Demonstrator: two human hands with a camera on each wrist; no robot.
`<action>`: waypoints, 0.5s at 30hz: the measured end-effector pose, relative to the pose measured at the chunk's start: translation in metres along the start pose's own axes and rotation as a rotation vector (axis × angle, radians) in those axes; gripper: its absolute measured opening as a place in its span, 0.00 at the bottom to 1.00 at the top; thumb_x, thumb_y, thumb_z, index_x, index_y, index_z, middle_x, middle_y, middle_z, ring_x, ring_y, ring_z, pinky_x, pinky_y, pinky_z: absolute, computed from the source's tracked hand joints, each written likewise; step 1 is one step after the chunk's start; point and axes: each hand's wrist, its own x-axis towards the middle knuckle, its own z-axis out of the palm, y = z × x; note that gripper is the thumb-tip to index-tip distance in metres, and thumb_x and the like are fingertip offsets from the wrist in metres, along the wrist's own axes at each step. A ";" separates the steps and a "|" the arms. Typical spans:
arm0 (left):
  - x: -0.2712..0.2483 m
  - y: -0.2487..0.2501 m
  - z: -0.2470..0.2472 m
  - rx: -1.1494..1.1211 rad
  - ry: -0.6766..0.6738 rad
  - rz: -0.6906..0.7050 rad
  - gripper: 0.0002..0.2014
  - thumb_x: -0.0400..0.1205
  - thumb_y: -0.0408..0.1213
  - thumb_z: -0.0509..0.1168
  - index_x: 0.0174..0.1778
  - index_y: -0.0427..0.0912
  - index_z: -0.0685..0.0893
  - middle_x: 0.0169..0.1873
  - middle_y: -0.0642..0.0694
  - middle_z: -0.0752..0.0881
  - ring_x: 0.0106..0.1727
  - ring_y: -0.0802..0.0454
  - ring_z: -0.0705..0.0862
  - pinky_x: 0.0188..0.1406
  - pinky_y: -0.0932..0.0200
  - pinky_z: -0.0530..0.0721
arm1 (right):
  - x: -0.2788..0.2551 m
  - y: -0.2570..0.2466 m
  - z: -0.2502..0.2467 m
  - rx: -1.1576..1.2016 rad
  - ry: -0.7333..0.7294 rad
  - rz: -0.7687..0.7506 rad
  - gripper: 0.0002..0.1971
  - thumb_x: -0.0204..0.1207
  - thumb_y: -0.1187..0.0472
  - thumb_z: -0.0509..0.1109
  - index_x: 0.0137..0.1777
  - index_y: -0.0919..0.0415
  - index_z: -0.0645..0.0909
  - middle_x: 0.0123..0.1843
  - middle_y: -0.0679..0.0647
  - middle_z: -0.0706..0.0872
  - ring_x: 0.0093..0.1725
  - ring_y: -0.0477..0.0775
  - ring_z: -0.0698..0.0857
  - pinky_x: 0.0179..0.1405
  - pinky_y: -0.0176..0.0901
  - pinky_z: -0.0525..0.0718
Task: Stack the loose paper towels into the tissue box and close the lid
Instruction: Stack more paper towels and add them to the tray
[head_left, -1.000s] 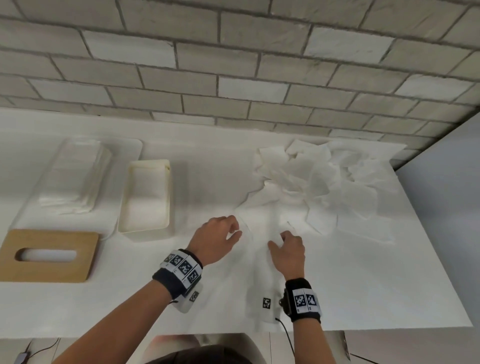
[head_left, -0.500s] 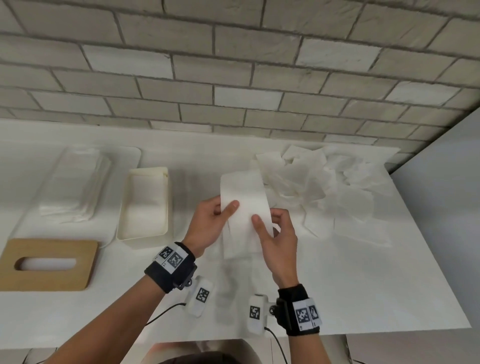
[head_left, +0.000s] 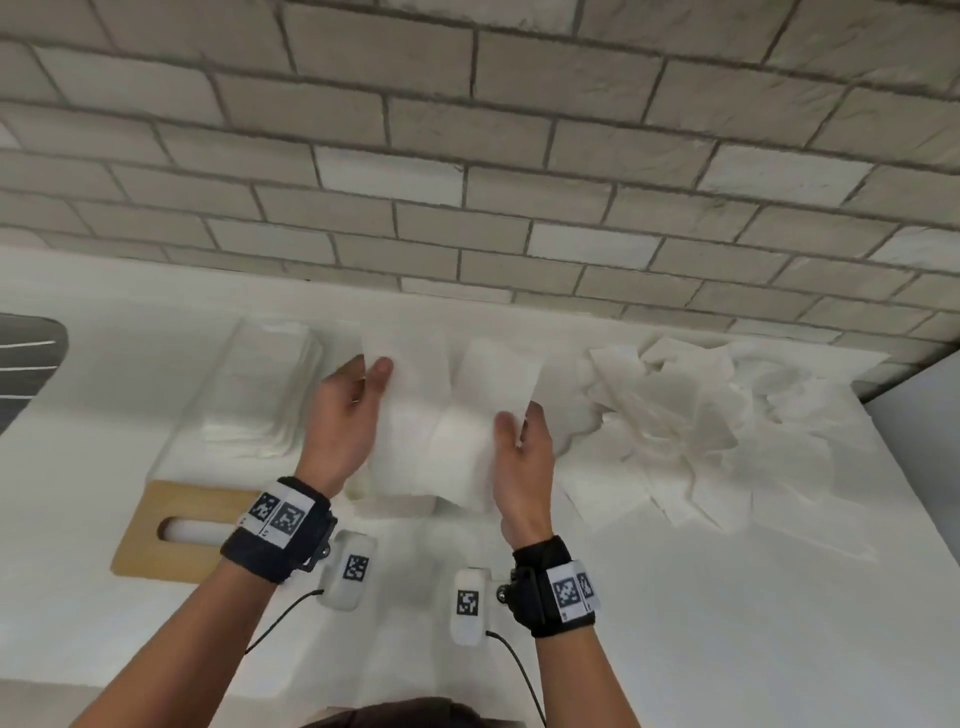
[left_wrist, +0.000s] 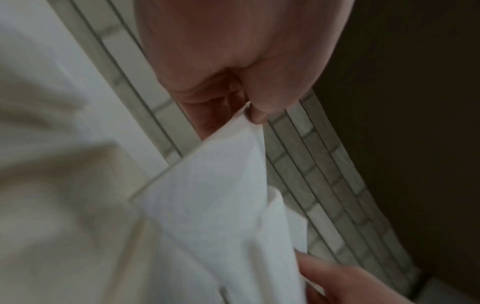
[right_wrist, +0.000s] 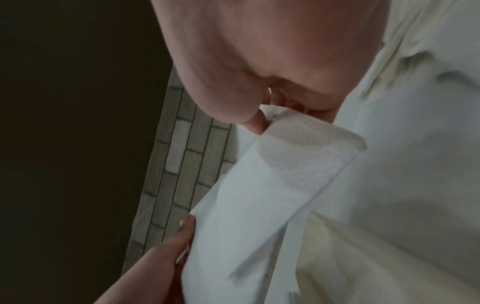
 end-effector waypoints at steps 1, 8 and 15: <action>0.008 -0.006 -0.021 0.011 0.044 -0.018 0.23 0.93 0.57 0.63 0.46 0.39 0.83 0.37 0.42 0.89 0.38 0.44 0.85 0.41 0.46 0.81 | 0.002 -0.003 0.017 -0.061 -0.066 0.023 0.10 0.94 0.59 0.62 0.70 0.47 0.76 0.52 0.37 0.89 0.47 0.38 0.87 0.52 0.37 0.82; 0.037 -0.034 -0.115 0.023 0.076 -0.088 0.17 0.91 0.60 0.62 0.57 0.51 0.85 0.49 0.45 0.95 0.53 0.39 0.94 0.59 0.30 0.91 | 0.013 0.004 0.117 -0.618 -0.381 0.084 0.49 0.82 0.80 0.60 0.95 0.53 0.37 0.71 0.66 0.84 0.63 0.64 0.89 0.66 0.51 0.88; 0.049 -0.045 -0.131 0.014 -0.027 -0.080 0.29 0.84 0.71 0.62 0.62 0.47 0.80 0.47 0.38 0.94 0.53 0.35 0.92 0.60 0.32 0.87 | -0.001 0.013 0.134 -0.787 -0.337 -0.078 0.54 0.78 0.82 0.60 0.95 0.48 0.36 0.75 0.65 0.78 0.59 0.68 0.87 0.65 0.62 0.88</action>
